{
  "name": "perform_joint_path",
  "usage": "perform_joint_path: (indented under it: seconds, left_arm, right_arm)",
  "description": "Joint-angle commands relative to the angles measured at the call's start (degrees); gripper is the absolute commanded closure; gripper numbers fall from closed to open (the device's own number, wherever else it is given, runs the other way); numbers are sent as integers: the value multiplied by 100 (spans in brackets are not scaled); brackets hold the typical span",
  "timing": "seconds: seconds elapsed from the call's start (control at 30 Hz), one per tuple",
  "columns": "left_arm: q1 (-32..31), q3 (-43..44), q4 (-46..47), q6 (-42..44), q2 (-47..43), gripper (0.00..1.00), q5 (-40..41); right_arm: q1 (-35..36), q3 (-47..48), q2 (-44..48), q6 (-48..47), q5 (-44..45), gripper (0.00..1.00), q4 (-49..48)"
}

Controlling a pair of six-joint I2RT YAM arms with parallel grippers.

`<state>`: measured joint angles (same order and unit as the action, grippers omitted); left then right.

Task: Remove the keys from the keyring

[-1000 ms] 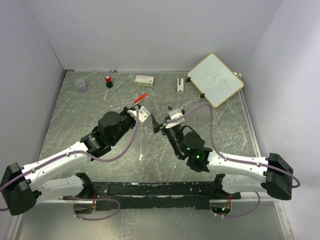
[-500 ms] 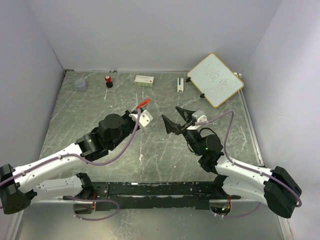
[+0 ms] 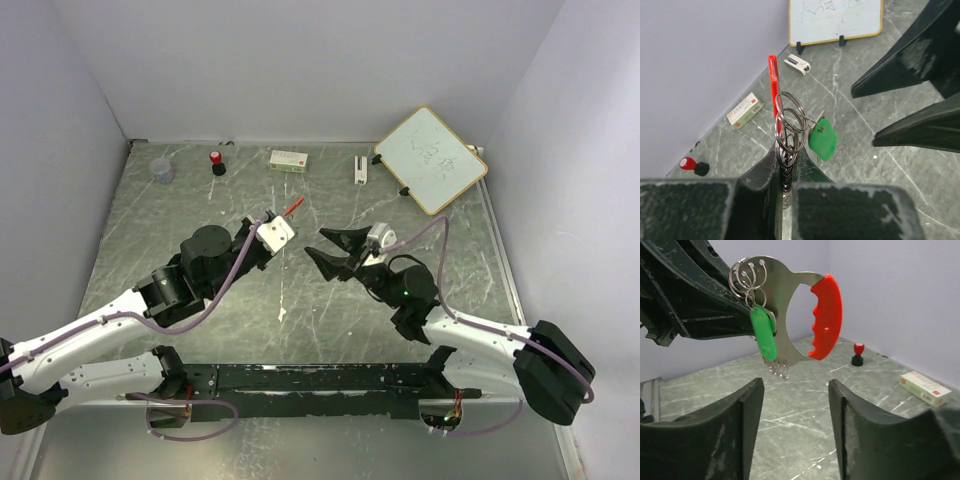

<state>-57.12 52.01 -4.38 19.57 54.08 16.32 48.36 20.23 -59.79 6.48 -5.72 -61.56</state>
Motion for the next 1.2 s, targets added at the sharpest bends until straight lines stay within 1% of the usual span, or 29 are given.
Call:
perform_joint_path:
  seconds: [0.0, 0.03, 0.13, 0.37, 0.77, 1.17]
  left_arm:
    - [-39, 182, -48, -224, -201, 93, -371]
    - [-43, 155, -33, -230, -233, 93, -408]
    - [-49, 73, 10, -211, -344, 93, -553]
    - [-45, -32, 21, -250, -451, 93, -730]
    - [-47, -66, 107, -294, -370, 93, -854]
    - [-53, -207, 297, -332, -396, 93, -911]
  right_arm:
    - [-103, 366, -367, 309, -690, 48, -237]
    - [-113, 428, -446, 369, -846, 48, -279]
    - [-171, 469, -584, 570, -1217, 39, -572]
    - [-493, 418, -657, 1026, -1793, 39, -1131]
    - [-544, 722, -854, 1137, -2284, 40, -1224]
    - [-543, 948, -1240, 1441, -2472, 49, -1437]
